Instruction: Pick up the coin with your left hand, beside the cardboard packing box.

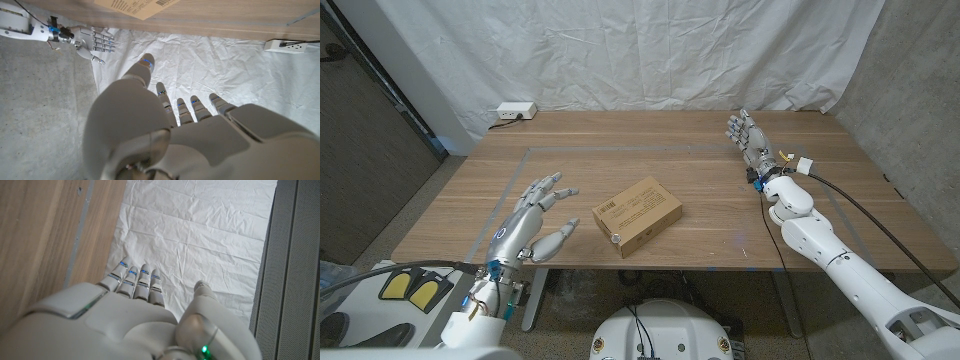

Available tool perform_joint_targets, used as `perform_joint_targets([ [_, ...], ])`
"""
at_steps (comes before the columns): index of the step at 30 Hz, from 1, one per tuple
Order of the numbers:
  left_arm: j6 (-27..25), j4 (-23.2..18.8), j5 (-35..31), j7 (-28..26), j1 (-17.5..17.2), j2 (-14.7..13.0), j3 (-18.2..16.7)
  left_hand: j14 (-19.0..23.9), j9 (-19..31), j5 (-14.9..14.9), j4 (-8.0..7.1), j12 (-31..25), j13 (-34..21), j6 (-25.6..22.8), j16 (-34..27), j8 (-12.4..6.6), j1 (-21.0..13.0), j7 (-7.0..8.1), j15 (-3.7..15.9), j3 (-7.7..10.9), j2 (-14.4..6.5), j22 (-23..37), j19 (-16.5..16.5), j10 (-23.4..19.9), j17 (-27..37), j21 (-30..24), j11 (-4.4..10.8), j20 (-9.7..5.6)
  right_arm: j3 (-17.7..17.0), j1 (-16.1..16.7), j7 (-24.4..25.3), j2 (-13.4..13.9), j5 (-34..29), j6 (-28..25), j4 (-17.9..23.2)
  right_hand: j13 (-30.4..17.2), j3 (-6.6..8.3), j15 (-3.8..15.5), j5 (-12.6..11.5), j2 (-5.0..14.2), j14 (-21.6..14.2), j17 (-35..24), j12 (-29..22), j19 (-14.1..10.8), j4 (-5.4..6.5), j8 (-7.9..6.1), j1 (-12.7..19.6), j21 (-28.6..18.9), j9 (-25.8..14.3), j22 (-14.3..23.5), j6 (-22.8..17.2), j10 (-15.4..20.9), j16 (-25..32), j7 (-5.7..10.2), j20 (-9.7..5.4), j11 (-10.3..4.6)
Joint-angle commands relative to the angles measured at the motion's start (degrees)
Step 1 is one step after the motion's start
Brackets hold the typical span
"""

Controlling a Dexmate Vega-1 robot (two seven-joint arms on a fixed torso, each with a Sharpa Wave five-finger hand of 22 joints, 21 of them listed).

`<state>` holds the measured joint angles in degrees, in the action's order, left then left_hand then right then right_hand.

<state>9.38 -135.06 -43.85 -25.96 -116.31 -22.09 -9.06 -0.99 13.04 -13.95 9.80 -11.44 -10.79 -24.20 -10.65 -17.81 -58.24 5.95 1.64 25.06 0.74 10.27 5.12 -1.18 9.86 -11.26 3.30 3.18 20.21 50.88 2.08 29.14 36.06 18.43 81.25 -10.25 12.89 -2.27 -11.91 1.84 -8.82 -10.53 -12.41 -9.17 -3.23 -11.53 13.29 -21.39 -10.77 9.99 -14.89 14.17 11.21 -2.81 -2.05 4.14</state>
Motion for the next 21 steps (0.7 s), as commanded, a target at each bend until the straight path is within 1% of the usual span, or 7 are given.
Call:
perform_joint_targets([
  [1, -7.8, -2.9, -9.2, -4.1, -2.3, -1.1, 2.8, -0.2, 0.3, 0.3, -0.24, 0.0, -0.2, -0.8, 0.3, -0.34, -1.0, 0.04, 1.12, 0.23, 0.2, 0.1, -0.1, 0.5, 0.2, -0.4, 0.82, -0.31, 0.0, -0.5, -0.3, -0.7, 0.4, 0.5, -0.8, -0.3, -0.14, -0.08, 0.1, 0.32, -0.7, -0.3, -0.1, -0.6, 0.11, -0.31, -0.2, 0.1, -0.2, 0.3, -0.7, 0.8, 0.1, -0.21, -1.06, 0.01],
  [6, -11.8, -3.8, -13.3, -4.8, -2.7, -1.9, 4.4, -0.3, 0.4, 0.5, -0.29, 0.0, -0.2, -0.7, 0.3, -0.32, -1.5, 0.17, 1.09, 0.16, 0.2, 0.1, -0.1, 0.6, 0.1, -0.4, 0.90, -0.34, 0.1, -0.9, -0.6, -0.9, 0.6, 0.7, -1.3, -0.3, -0.24, -0.13, 0.1, 0.31, -0.8, -0.3, -0.2, -0.7, 0.18, -0.33, -0.4, 0.2, -0.2, 0.3, -0.8, 1.1, 0.2, -0.29, -1.00, 0.07],
  [10, -13.8, -4.4, -14.0, -4.3, -2.9, -3.0, 5.0, -0.3, 0.5, 0.6, -0.34, 0.0, -0.2, -0.8, 0.3, -0.37, -1.8, 0.41, 1.11, 0.10, 0.2, 0.1, -0.2, 0.6, 0.1, -0.4, 1.03, -0.38, 0.1, -1.1, -0.9, -1.1, 0.8, 0.7, -1.8, -0.3, -0.29, -0.18, 0.1, 0.31, -0.9, -0.3, -0.2, -0.8, 0.22, -0.34, -0.5, 0.2, -0.2, 0.3, -0.9, 1.2, 0.2, -0.25, -0.97, 0.08],
  [11, -15.4, -4.1, -17.0, -5.8, -2.7, -2.8, 6.1, -0.3, 0.5, 0.7, -0.35, 0.0, -0.2, -0.8, 0.2, -0.36, -1.8, 0.42, 1.11, 0.09, 0.2, 0.1, -0.2, 0.5, 0.1, -0.4, 1.06, -0.38, 0.1, -1.1, -1.0, -1.1, 0.9, 0.7, -1.9, -0.3, -0.30, -0.18, 0.1, 0.31, -0.9, -0.3, -0.2, -0.8, 0.22, -0.33, -0.5, 0.2, -0.2, 0.3, -0.9, 1.1, 0.2, -0.25, -0.98, 0.06],
  [15, -18.7, -4.7, -20.6, -6.4, -3.3, -3.9, 7.5, 0.3, 0.6, 1.0, -0.47, -0.5, -0.2, -1.1, 0.0, -0.46, -2.3, 0.53, 1.38, -0.05, 0.1, 0.1, -0.6, -0.7, 0.1, -0.6, 1.18, -0.50, 0.0, -1.3, -1.3, -1.2, 1.1, 0.8, -2.2, -0.3, -0.37, -0.25, 0.1, 0.30, -1.0, -0.3, -0.3, -0.9, 0.25, -0.29, -0.6, 0.3, -0.2, 0.4, -0.9, 1.4, 0.2, -0.23, -0.90, 0.26],
  [17, -19.9, -5.5, -21.2, -5.8, -3.8, -4.7, 7.5, 0.6, 0.7, 1.1, -0.52, -0.7, -0.2, -1.0, -0.1, -0.44, -2.5, 0.66, 1.49, -0.13, 0.1, 0.1, -0.8, -1.3, 0.1, -0.6, 1.59, -0.50, 0.0, -1.3, -1.4, -1.2, 1.2, 0.8, -2.4, -0.3, -0.39, -0.26, 0.1, 0.29, -1.1, -0.3, -0.3, -0.9, 0.26, -0.28, -0.6, 0.3, -0.2, 0.4, -0.9, 1.5, 0.2, -0.25, -0.91, 0.29],
  [21, -20.2, -5.9, -20.0, -6.6, -4.3, -5.9, 7.0, 0.8, 0.7, 1.2, -0.58, -0.8, -0.2, -0.7, -0.2, -0.30, -2.8, 0.83, 1.67, -0.24, 0.1, 0.1, -0.9, -1.5, 0.1, -0.6, 1.56, -0.57, -0.1, -1.3, -1.3, -1.1, 1.2, 0.9, -2.3, -0.3, -0.44, -0.30, 0.1, 0.29, -1.1, -0.3, -0.3, -1.0, 0.28, -0.26, -0.7, 0.4, -0.2, 0.4, -0.9, 1.5, 0.2, -0.19, -0.84, 0.38],
])
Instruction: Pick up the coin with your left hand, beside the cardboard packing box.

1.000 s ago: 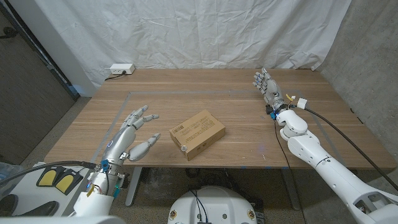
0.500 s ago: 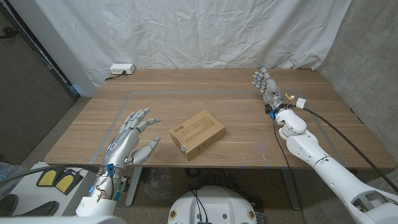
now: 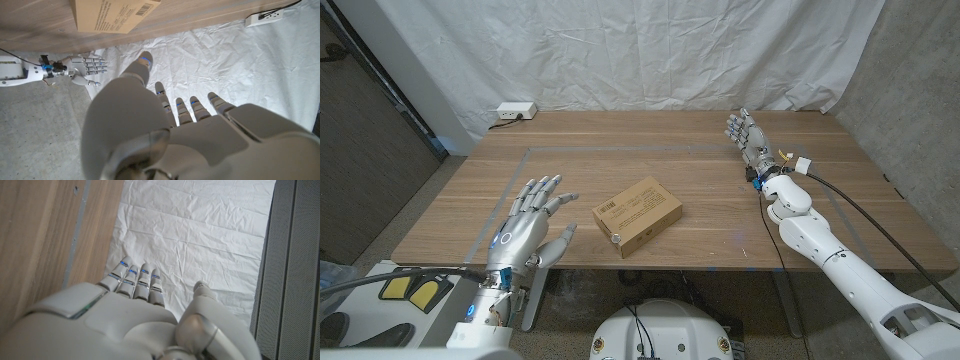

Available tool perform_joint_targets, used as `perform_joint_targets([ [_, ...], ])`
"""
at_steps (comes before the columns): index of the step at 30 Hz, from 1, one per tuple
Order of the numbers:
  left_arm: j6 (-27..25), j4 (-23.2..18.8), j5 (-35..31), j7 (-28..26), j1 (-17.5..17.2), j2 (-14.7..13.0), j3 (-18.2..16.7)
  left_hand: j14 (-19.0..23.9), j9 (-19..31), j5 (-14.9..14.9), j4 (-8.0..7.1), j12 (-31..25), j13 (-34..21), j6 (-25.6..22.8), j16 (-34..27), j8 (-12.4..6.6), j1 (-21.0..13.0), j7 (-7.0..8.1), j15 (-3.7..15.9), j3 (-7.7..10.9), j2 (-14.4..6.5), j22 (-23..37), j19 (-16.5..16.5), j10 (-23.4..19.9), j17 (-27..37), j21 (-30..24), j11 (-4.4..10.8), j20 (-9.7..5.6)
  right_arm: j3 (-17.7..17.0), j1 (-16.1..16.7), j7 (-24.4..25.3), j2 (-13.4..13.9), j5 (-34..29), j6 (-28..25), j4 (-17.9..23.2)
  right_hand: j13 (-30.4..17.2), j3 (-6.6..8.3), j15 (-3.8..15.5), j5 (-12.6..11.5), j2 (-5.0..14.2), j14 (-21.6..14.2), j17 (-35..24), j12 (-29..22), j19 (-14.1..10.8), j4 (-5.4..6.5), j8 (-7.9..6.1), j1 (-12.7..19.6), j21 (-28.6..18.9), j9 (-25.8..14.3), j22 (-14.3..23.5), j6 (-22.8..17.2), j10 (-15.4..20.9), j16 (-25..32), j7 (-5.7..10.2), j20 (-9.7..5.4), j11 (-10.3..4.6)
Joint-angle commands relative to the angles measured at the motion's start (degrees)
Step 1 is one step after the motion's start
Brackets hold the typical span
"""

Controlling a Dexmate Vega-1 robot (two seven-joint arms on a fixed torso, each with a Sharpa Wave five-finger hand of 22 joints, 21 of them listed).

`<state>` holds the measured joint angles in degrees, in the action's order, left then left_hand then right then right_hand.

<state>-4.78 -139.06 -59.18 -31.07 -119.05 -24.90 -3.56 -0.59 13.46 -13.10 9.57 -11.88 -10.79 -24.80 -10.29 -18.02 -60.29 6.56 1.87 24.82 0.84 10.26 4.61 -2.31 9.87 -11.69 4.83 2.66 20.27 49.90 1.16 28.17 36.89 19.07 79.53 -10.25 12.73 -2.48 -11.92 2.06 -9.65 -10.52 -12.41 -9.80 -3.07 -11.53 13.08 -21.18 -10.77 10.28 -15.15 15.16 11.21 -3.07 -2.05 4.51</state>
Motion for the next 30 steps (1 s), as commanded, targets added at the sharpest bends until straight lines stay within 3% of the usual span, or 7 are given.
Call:
perform_joint_targets([
  [1, -6.2, -2.0, -4.6, -1.4, -1.7, -3.5, 1.4, 0.5, 0.3, 0.4, -0.36, -0.3, -0.2, -0.1, -0.5, -0.09, -0.7, 0.24, 1.51, -0.02, 0.1, 0.1, -0.4, -0.4, 0.1, -0.2, 0.10, -0.09, -0.2, -0.2, -0.3, -0.1, 0.4, 0.2, -0.5, -0.3, -0.29, -0.11, 0.1, 0.08, -0.2, -0.3, -0.3, -0.4, 0.12, -0.27, -0.5, 0.2, -0.2, 0.1, -0.7, 0.6, 0.2, 0.07, -0.85, 0.06],
  [4, -7.9, -2.4, -5.8, -0.5, -1.6, -4.0, 2.0, 0.5, 0.3, 0.5, -0.39, -0.3, -0.2, -0.1, -0.5, -0.08, -0.9, 0.37, 1.58, -0.09, 0.1, 0.1, -0.5, -0.4, 0.1, -0.2, 0.04, -0.07, -0.3, -0.1, -0.1, -0.1, 0.4, 0.1, -0.3, -0.3, -0.31, -0.14, 0.1, 0.09, -0.3, -0.3, -0.3, -0.4, 0.13, -0.27, -0.5, 0.3, -0.2, 0.1, -0.8, 0.6, 0.2, 0.05, -0.85, 0.03],
  [9, -8.7, -2.7, -5.3, 0.2, -2.0, -5.0, 1.9, 0.9, 0.1, 0.9, -0.41, -0.3, -0.1, 0.5, -0.5, 0.55, -2.0, 3.54, 2.48, -0.36, 0.0, 0.1, -0.9, -0.8, 0.1, -0.2, 1.13, 0.17, -0.4, 0.0, 0.1, -0.3, 0.7, 0.1, -0.2, -0.3, -0.34, -0.32, 0.1, 0.09, -0.2, -0.3, -0.3, -0.4, 0.12, -0.26, -0.6, 0.4, -0.2, 0.1, -0.8, 0.7, 0.1, 0.09, -0.78, 0.21],
  [12, -9.6, -3.0, -5.9, 1.0, -2.1, -5.6, 2.1, 0.8, 0.0, 1.0, -0.40, -0.3, -0.1, 0.0, -0.4, 0.49, -2.3, 4.31, 2.69, -0.47, 0.1, 0.1, -1.0, -1.1, 0.1, -0.2, 1.43, 0.09, -0.4, 0.1, 0.4, -0.3, 0.5, 0.2, 0.0, -0.3, -0.36, -0.47, 0.1, 0.09, -0.2, -0.3, -0.3, -0.4, 0.12, -0.26, -0.6, 0.4, -0.2, 0.1, -0.8, 0.6, 0.1, 0.02, -0.72, 0.18],
  [20, -12.5, -5.0, -8.3, 6.4, -2.9, -7.2, 2.2, 0.5, -0.1, 1.1, -0.31, -0.2, -0.1, -1.1, -0.2, 0.23, -3.0, 4.14, 2.70, -0.66, 0.2, 0.1, -1.0, -0.8, 0.1, -0.2, 1.30, 0.14, -0.6, 0.1, 0.6, -0.6, 0.7, 0.4, 0.0, -0.3, -0.43, -0.46, 0.1, 0.08, 0.0, -0.3, -0.3, -0.4, 0.12, -0.26, -0.6, 0.6, -0.2, 0.1, -0.9, 0.7, 0.0, 0.07, -0.67, 0.19],
  [27, -14.2, -5.6, -10.3, 8.0, -2.9, -7.5, 3.1, 0.4, -0.2, 1.2, -0.41, -0.1, -0.1, -1.3, -0.2, 0.37, -3.4, 4.01, 2.76, -0.99, 0.5, 0.1, -1.0, -0.8, 0.1, -0.1, 1.50, 0.20, -0.6, -0.1, 0.3, -0.9, 0.9, 0.7, -0.4, -0.4, -0.48, -0.52, 0.1, 0.07, 0.0, -0.3, -0.3, -0.5, 0.11, -0.25, -0.7, 0.7, -0.2, 0.1, -1.0, 0.9, 0.0, 0.07, -0.68, 0.25],
  [30, -14.8, -5.2, -11.3, 8.5, -2.2, -7.8, 4.1, 0.3, -0.3, 1.2, -0.56, 0.0, -0.1, -3.6, -0.2, -0.39, -3.7, 3.40, 2.73, -1.30, 0.5, 0.0, -1.0, -0.8, 0.1, -0.1, 1.43, 0.19, -0.5, -0.1, 0.3, -1.0, 0.9, 0.8, -0.6, -0.4, -0.50, -0.53, 0.1, 0.08, 0.0, -0.3, -0.3, -0.5, 0.11, -0.25, -0.7, 0.8, -0.2, 0.1, -1.1, 0.8, 0.0, 0.06, -0.62, 0.20],
])
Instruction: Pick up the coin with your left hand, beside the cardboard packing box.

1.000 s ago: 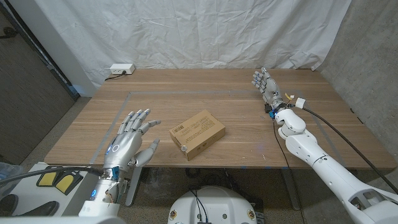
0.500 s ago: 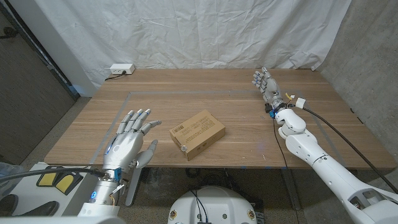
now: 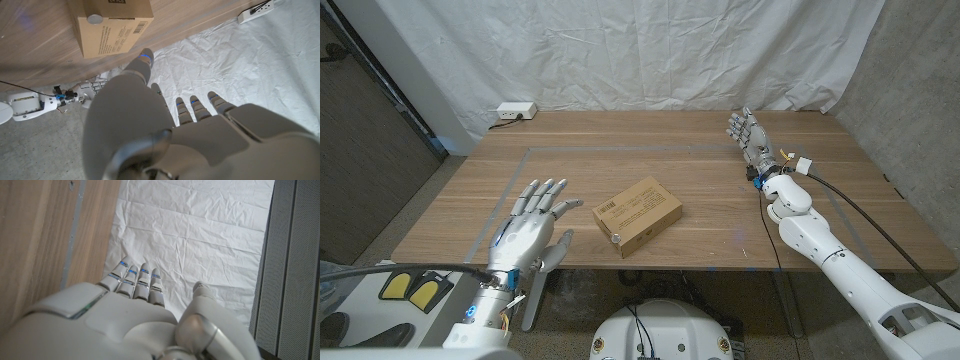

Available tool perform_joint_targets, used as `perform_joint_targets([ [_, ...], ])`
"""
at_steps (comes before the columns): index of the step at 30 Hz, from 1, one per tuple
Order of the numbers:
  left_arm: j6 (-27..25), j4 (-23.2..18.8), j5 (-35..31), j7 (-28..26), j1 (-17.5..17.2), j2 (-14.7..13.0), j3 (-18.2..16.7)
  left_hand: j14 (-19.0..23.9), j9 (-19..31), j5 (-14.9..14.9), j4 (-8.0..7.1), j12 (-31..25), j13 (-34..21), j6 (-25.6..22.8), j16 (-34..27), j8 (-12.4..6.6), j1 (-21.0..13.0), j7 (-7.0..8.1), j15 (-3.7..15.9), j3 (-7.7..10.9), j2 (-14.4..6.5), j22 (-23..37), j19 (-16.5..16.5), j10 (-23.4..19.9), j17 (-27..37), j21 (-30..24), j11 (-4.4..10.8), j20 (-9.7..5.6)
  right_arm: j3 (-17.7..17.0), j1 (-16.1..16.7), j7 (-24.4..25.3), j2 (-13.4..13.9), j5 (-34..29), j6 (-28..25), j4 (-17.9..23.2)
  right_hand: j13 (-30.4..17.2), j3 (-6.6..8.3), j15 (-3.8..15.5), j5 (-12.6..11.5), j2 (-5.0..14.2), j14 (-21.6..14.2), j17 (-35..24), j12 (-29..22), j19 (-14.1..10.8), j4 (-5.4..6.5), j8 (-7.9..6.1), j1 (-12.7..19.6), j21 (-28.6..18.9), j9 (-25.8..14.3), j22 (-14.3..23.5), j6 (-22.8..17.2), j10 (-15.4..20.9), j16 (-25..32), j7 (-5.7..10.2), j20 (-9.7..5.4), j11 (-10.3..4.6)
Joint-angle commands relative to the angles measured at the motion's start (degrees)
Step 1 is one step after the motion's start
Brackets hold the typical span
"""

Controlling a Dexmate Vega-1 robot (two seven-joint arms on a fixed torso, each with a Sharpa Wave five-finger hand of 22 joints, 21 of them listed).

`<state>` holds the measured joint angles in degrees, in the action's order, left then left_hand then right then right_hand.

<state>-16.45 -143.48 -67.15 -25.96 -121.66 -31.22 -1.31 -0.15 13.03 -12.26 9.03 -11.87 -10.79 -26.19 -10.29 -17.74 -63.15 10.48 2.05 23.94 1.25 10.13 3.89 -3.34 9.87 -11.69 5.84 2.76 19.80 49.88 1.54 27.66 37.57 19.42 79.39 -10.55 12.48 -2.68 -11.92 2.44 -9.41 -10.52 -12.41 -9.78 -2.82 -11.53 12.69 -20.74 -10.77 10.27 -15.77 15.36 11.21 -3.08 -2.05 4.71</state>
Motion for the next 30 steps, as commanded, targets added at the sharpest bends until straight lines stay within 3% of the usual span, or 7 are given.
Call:
perform_joint_targets([
  [1, -3.5, -0.5, -4.0, 4.1, 0.9, -1.7, 2.6, -0.2, 0.1, 0.4, -0.05, 0.0, -0.1, -2.7, -0.1, -0.84, -0.9, -0.60, 2.63, -0.49, 0.1, 0.2, -0.3, 0.2, 0.1, 0.0, 0.48, 0.03, -0.1, -0.2, -0.1, -0.5, 0.3, 0.5, -0.5, -0.1, -0.26, -0.31, 0.1, -0.31, -0.3, -0.3, -0.3, -0.5, -0.14, -0.24, -0.3, 0.4, -0.2, 0.1, -0.4, 0.6, 0.0, 0.05, -0.66, -0.10],
  [10, -5.5, 0.5, -7.6, 6.5, 2.6, -4.0, 4.9, -0.9, 0.0, 0.3, -0.01, 0.2, -0.1, -3.3, 0.0, -0.80, -2.0, -0.05, 2.70, -0.37, -0.5, 0.2, -0.3, 0.6, 0.1, 0.0, 0.42, 0.20, 0.0, -0.4, -0.2, -1.0, 0.3, 1.0, -0.9, -0.1, -0.29, -0.34, 0.1, -0.28, -0.3, -0.3, -0.3, -0.5, -0.15, -0.21, -0.4, 0.5, -0.3, 0.1, -0.5, 0.7, 0.0, 0.05, -0.61, 0.07],
  [20, -4.6, 1.7, -5.3, 8.0, 4.8, -7.4, 5.4, -1.0, -0.1, 0.5, -0.16, 0.1, -0.1, -4.1, -0.1, -0.90, -2.5, 0.02, 2.91, -0.62, -0.7, 0.2, -0.3, 0.3, 0.1, 0.0, 0.57, 0.10, 0.0, -0.5, 0.1, -1.6, 0.2, 1.6, -1.1, -0.1, -0.34, -0.32, 0.1, -0.26, -0.4, -0.3, -0.3, -0.6, -0.16, -0.17, -0.4, 0.7, -0.3, 0.1, -0.5, 0.7, -0.1, 0.08, -0.61, 0.03],
  [22, -6.1, 2.0, -8.8, 9.4, 5.7, -7.8, 6.8, -1.0, -0.1, 0.5, -0.18, 0.1, -0.1, -4.1, -0.1, -0.88, -2.5, 0.05, 2.97, -0.67, -0.7, 0.2, -0.3, 0.4, 0.1, 0.1, 0.55, 0.13, -0.2, -0.5, -0.3, -1.9, 0.6, 2.2, -1.4, -0.1, -0.34, -0.31, 0.1, -0.25, -0.4, -0.3, -0.2, -0.6, -0.17, -0.17, -0.4, 0.7, -0.3, 0.1, -0.5, 0.7, -0.1, 0.09, -0.61, -0.01],
  [30, -3.9, 3.0, -3.9, 8.5, 6.1, -10.4, 5.3, -1.1, -0.2, 0.6, -0.30, 0.1, -0.1, -4.2, -0.1, -0.75, -2.7, 0.41, 3.08, -0.90, -0.8, 0.2, -0.3, 0.5, 0.1, 0.1, 0.65, 0.13, -0.3, -0.3, 0.2, -2.1, 0.5, 2.7, -1.3, -0.1, -0.38, -0.25, 0.0, -0.24, -0.4, -0.2, -0.3, -0.7, -0.20, -0.16, -0.4, 0.8, -0.3, 0.1, -0.5, 0.8, -0.1, 0.07, -0.59, 0.02],
])
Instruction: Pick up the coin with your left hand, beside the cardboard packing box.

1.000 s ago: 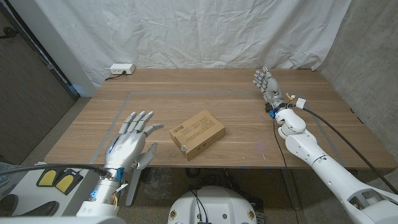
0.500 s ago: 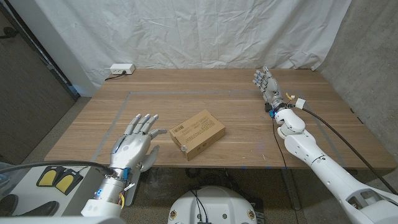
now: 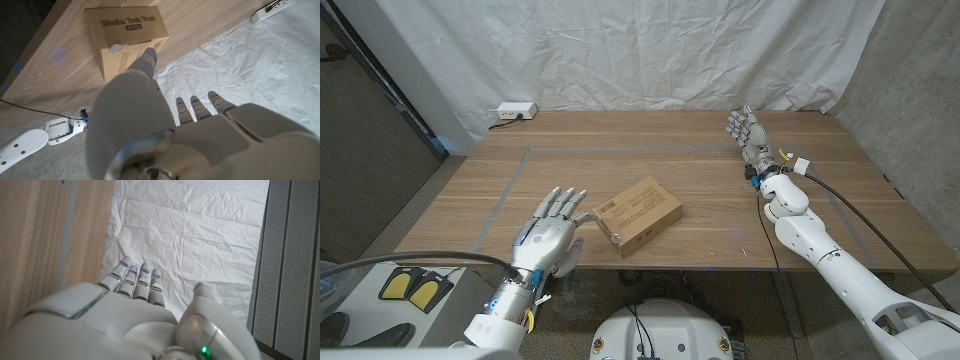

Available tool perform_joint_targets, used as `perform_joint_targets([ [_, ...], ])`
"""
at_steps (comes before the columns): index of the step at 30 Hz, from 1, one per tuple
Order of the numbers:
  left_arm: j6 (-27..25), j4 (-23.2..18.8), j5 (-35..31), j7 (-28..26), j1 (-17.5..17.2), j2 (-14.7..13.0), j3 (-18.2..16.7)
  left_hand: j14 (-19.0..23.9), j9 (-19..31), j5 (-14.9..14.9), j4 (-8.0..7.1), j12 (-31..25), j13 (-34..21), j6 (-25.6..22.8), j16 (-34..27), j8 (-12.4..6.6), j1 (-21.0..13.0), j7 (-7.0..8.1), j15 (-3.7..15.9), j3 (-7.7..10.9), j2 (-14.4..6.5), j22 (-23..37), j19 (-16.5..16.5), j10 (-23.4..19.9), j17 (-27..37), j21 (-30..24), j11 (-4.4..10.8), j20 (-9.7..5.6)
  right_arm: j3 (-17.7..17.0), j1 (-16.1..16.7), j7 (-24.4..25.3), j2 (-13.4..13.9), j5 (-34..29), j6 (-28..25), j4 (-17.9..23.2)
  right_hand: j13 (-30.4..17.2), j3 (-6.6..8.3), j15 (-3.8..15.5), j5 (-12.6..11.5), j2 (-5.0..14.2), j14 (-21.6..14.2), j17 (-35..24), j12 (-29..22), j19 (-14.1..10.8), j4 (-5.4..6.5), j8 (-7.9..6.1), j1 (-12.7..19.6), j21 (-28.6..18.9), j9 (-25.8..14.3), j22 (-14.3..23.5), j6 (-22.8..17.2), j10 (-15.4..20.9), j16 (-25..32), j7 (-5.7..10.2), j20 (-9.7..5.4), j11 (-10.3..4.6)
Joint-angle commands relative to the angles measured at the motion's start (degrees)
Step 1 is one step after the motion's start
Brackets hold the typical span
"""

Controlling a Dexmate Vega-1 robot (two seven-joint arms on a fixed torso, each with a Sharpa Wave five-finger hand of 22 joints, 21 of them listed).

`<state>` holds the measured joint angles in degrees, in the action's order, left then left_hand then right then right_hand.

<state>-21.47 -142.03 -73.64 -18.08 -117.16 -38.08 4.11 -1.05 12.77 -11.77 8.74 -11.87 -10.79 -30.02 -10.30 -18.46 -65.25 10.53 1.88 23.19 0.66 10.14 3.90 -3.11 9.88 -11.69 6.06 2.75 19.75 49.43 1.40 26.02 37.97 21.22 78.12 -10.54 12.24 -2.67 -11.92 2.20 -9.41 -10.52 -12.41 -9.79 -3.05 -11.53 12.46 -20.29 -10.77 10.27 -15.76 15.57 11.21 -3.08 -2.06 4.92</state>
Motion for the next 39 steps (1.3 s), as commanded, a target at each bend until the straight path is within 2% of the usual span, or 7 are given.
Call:
perform_joint_targets([
  [1, 1.3, 1.8, 3.1, 0.4, 1.6, -3.6, -0.1, -0.3, 0.1, 0.1, -0.03, 0.1, -0.1, -0.5, -0.1, -0.07, -0.6, 0.35, 3.27, -0.20, -0.2, 0.2, -0.3, 0.2, 0.1, 0.1, 0.52, 0.12, -0.3, 0.3, 0.5, -0.5, 0.0, 0.9, 0.0, -0.1, -0.14, -0.27, 0.0, 0.00, -0.4, -0.2, -0.3, -0.6, 0.04, -0.15, -0.2, 0.4, -0.3, 0.1, -0.5, 0.6, -0.1, 0.07, -0.59, -0.23],
  [5, 3.6, 2.4, 7.5, -0.9, 1.1, -4.7, -1.5, -0.2, 0.0, 0.2, -0.17, 0.0, -0.1, -0.5, -0.1, 0.02, -0.6, 0.66, 3.29, -0.44, -0.1, 0.2, -0.3, 0.0, 0.1, 0.1, 0.33, 0.07, -0.4, 0.6, 1.1, -0.3, -0.2, 0.8, 0.6, -0.1, -0.16, -0.26, 0.0, 0.01, -0.4, -0.2, -0.3, -0.7, 0.03, -0.14, -0.2, 0.5, -0.3, 0.1, -0.5, 0.6, -0.1, 0.08, -0.56, -0.24],
  [6, 4.8, 3.2, 8.6, -3.1, 1.0, -4.8, -1.9, -0.2, 0.0, 0.2, -0.20, 0.0, -0.1, -0.6, -0.2, 0.02, -0.6, 0.66, 3.27, -0.50, -0.1, 0.2, -0.3, 0.0, 0.1, 0.0, 0.35, 0.05, -0.5, 0.7, 1.2, -0.3, -0.2, 0.9, 0.7, -0.1, -0.16, -0.22, 0.0, 0.01, -0.4, -0.2, -0.3, -0.7, 0.03, -0.14, -0.2, 0.5, -0.3, 0.1, -0.6, 0.6, -0.1, 0.08, -0.57, -0.26],
  [13, 8.4, 6.4, 12.0, -8.9, 2.1, -5.7, -2.9, 0.5, 0.0, 0.2, -0.36, -0.3, -0.1, -2.0, -0.4, -0.33, -0.6, 1.09, 3.56, -1.02, 0.0, 0.2, -0.9, -0.9, 0.1, -0.1, 0.79, -0.02, -0.5, 1.1, 2.2, -0.3, -0.8, 0.9, 1.7, -0.1, -0.18, -0.22, 0.0, 0.02, -0.5, -0.2, -0.3, -0.7, 0.01, -0.13, -0.2, 0.6, -0.3, 0.1, -0.6, 0.7, -0.1, 0.08, -0.58, -0.30],
  [27, 10.7, 7.2, 14.1, -4.2, 2.5, -9.4, -6.1, 1.1, -0.2, 0.2, -0.53, -0.6, -0.1, -3.5, -0.5, -0.67, -0.7, 1.11, 4.08, -1.71, 0.2, 0.3, -1.4, -2.1, 0.1, -0.3, 1.17, -0.27, -1.0, 3.2, 5.2, 0.4, -2.0, 0.8, 5.1, -0.1, -0.24, -0.18, 0.0, 0.04, -0.5, -0.2, -0.2, -0.8, -0.03, -0.10, -0.2, 0.8, -0.3, 0.1, -0.6, 0.7, -0.1, 0.06, -0.65, -0.29],
  [33, 12.7, 7.5, 15.0, -4.9, 1.7, -9.4, -7.0, 1.3, -0.2, 0.1, -0.53, -0.6, -0.2, -4.1, -0.5, -0.76, -1.0, 1.19, 4.27, -1.95, 0.1, 0.3, -1.5, -2.6, 0.1, -0.3, 1.26, -0.24, -1.1, 3.2, 6.0, 0.3, -2.7, 1.0, 5.7, -0.1, -0.27, -0.17, 0.0, 0.05, -0.6, -0.2, -0.2, -0.9, -0.05, -0.09, -0.3, 0.9, -0.3, 0.1, -0.7, 0.7, -0.1, 0.01, -0.66, -0.27],
  [39, 11.4, 5.7, 13.0, -3.3, -0.5, -8.4, -8.0, 1.6, -0.3, 0.1, -0.50, -0.8, -0.2, -4.4, -0.6, -0.77, -1.3, 1.40, 4.44, -2.07, 0.0, 0.3, -1.5, -3.2, 0.1, -0.2, 1.25, -0.15, -0.5, 2.0, 5.6, 0.1, -3.1, 0.5, 5.4, -0.1, -0.31, -0.11, 0.0, 0.04, -0.6, -0.2, -0.3, -1.0, -0.06, -0.08, -0.3, 1.0, -0.3, 0.1, -0.7, 0.9, -0.1, 0.04, -0.64, -0.25],
])
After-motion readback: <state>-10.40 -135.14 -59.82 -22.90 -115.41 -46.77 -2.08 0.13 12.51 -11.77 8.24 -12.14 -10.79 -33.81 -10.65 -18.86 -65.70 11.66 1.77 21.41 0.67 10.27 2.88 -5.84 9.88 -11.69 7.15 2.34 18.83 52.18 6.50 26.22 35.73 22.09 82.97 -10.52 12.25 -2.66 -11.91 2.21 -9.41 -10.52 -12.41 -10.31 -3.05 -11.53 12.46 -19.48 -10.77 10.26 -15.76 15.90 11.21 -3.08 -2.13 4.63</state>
